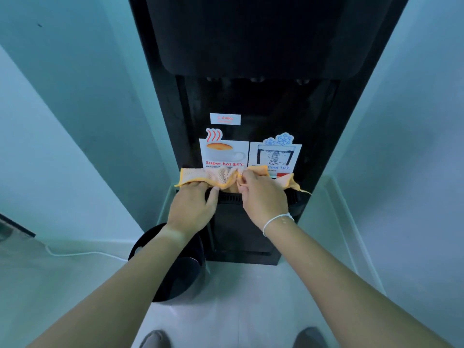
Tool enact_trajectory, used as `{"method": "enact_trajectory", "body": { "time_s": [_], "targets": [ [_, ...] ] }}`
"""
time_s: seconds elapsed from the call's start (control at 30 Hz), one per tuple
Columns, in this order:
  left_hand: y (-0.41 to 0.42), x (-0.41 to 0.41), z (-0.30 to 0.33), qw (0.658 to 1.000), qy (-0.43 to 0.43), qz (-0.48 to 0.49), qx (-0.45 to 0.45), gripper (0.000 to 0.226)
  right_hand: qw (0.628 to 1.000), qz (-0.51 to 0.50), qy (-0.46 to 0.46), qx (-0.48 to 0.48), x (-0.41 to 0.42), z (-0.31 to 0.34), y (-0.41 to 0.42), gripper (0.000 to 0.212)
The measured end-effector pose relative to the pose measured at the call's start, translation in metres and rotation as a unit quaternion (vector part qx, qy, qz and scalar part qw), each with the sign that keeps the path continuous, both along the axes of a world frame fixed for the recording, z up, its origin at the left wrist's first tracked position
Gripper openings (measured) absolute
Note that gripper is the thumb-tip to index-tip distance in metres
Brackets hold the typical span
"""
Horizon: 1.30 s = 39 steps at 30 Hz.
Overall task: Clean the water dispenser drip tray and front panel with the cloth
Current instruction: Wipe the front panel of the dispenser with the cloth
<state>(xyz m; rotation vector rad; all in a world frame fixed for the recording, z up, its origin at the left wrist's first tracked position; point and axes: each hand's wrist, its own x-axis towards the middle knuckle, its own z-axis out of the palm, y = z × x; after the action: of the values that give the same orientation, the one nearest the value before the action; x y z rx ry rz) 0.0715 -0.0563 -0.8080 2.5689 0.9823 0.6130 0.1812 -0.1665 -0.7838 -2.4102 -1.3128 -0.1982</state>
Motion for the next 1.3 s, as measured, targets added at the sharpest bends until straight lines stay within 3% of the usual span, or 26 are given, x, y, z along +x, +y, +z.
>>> {"method": "enact_trajectory", "body": {
  "time_s": [0.2,0.43,0.6,0.7,0.77,0.9,1.03,1.3],
  "targets": [
    [-0.015,0.018,0.010,0.998,0.008,-0.050,0.030,0.033,0.995,-0.099,0.018,-0.024,0.038,0.001,-0.036,0.018],
    [-0.039,0.035,0.009,0.994,0.008,-0.090,0.064,0.031,0.983,-0.134,0.107,0.070,0.039,-0.015,-0.075,0.020],
    [-0.042,0.013,0.006,0.988,0.025,-0.096,0.121,0.018,0.972,-0.138,0.065,0.179,0.010,-0.038,-0.088,0.017],
    [-0.052,-0.001,0.004,0.988,-0.006,-0.079,0.135,0.012,0.968,-0.132,0.056,0.204,-0.007,-0.045,-0.092,0.028],
    [-0.056,-0.009,0.000,0.989,-0.025,-0.072,0.125,0.012,0.972,-0.111,0.046,0.203,-0.012,-0.049,-0.089,0.028],
    [-0.045,-0.022,-0.006,0.991,-0.041,-0.035,0.124,0.017,0.977,-0.092,-0.020,0.192,-0.014,-0.050,-0.069,0.003],
    [-0.020,-0.039,-0.015,0.993,-0.062,0.000,0.099,0.013,0.984,-0.058,-0.052,0.159,-0.026,-0.049,-0.043,0.021],
    [-0.005,-0.045,-0.025,0.994,-0.083,0.025,0.065,0.018,0.987,-0.004,-0.093,0.132,-0.039,-0.046,-0.022,0.019]
  ]
}}
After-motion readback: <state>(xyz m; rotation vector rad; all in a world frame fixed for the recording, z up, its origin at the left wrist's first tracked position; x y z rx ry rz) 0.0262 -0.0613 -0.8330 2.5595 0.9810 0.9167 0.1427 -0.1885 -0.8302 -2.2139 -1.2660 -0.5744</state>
